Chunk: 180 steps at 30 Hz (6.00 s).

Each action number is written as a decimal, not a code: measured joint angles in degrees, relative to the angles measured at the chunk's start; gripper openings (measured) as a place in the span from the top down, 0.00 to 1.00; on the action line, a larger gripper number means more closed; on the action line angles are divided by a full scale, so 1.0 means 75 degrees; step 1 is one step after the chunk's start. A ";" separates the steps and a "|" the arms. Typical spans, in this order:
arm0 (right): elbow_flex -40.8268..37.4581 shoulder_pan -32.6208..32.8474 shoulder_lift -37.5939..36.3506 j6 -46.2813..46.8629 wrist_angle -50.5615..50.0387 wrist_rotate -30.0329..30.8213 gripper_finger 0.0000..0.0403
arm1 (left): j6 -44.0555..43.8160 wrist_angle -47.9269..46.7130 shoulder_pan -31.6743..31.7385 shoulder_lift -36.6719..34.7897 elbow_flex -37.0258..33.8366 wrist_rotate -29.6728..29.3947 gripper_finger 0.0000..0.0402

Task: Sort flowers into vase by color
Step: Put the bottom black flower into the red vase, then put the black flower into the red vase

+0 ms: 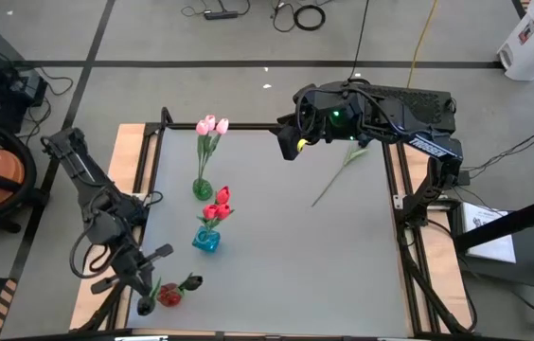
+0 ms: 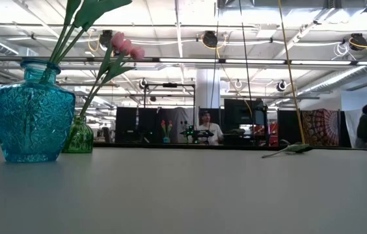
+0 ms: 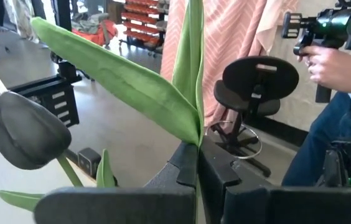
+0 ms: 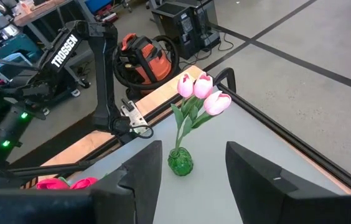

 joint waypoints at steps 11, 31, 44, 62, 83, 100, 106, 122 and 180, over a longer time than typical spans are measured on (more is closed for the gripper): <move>0.0000 0.0003 0.0000 0.0000 0.0000 0.0000 0.58 | -0.0055 -0.0050 0.0003 0.0059 0.0000 0.0000 0.97; 0.0000 0.0003 0.0000 0.0000 0.0000 0.0000 0.58 | -0.0062 -0.0069 0.0003 0.0059 0.0000 0.0003 0.92; 0.0000 0.0002 0.0000 0.0000 -0.0001 0.0000 0.58 | -0.0457 -0.0058 0.0003 0.0056 0.0000 -0.0079 0.70; 0.0000 0.0003 0.0000 0.0000 0.0000 0.0000 0.58 | -0.0446 -0.0064 0.0003 -0.0501 0.0000 -0.1545 0.48; 0.0000 0.0001 0.0000 0.0000 -0.0002 0.0000 0.58 | 0.1017 -0.0041 0.0006 -0.2659 0.0009 -0.3807 0.48; 0.0000 0.0002 0.0000 -0.0002 -0.0002 0.0000 0.58 | 0.0381 -0.4531 0.0006 -0.3659 0.2325 -0.8491 0.48; 0.0000 0.0003 0.0000 -0.0001 -0.0001 0.0000 0.58 | -0.0819 -0.6118 0.0006 -0.3662 0.2643 -0.9237 0.48; 0.0000 0.0001 0.0000 -0.0001 -0.0002 0.0000 0.58 | -0.0661 -0.6499 0.0006 -0.3642 0.2483 -0.9964 0.48; 0.0000 0.0001 0.0000 0.0000 0.0000 0.0000 0.58 | 0.0962 -0.4696 0.0003 -0.2780 0.2471 -1.2178 0.48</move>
